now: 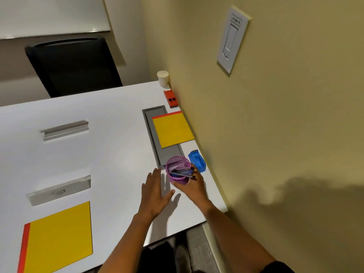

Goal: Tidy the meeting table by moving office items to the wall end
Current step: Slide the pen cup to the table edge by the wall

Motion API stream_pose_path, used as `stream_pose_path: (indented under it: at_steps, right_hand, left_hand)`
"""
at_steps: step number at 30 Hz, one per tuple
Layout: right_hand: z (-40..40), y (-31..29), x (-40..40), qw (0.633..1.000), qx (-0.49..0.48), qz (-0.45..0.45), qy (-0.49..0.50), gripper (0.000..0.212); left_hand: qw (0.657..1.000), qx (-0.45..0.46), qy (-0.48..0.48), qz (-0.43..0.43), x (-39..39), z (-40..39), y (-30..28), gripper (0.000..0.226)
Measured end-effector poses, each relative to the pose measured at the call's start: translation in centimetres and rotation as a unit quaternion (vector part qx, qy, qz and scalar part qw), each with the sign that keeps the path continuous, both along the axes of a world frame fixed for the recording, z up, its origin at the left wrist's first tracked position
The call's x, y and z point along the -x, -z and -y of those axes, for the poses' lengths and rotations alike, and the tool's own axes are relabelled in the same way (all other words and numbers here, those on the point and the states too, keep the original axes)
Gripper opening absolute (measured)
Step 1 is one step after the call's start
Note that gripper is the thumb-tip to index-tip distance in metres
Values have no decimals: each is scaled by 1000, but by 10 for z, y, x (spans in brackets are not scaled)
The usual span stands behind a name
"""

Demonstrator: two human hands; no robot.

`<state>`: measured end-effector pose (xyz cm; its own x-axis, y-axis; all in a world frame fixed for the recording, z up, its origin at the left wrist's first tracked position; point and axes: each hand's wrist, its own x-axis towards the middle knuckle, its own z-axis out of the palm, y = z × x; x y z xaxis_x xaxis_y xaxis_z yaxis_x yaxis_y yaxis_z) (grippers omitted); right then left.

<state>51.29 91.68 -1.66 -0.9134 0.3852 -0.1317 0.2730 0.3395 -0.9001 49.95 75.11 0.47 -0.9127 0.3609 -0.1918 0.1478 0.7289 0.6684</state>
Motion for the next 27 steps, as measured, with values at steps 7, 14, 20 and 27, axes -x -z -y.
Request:
stream_pose_path:
  at_steps: [7,14,20,27]
  right_hand:
    - [-17,11,-26,1000,24,8,2,81]
    - [-26,30,-34,1000,0,1,7,82]
    - [-40,52,-52,998,-36,8,48,91]
    - [-57,58,-67,991,-118,-2,63,80]
  left_hand:
    - [986,-162,19,-18,0,-33,-6,82]
    - [988,-150,28,7,4,-47,18,77]
    - [992,-121,41,13,-6,-62,35,76]
    - [991,-93,89,40,-20,-85,46,59]
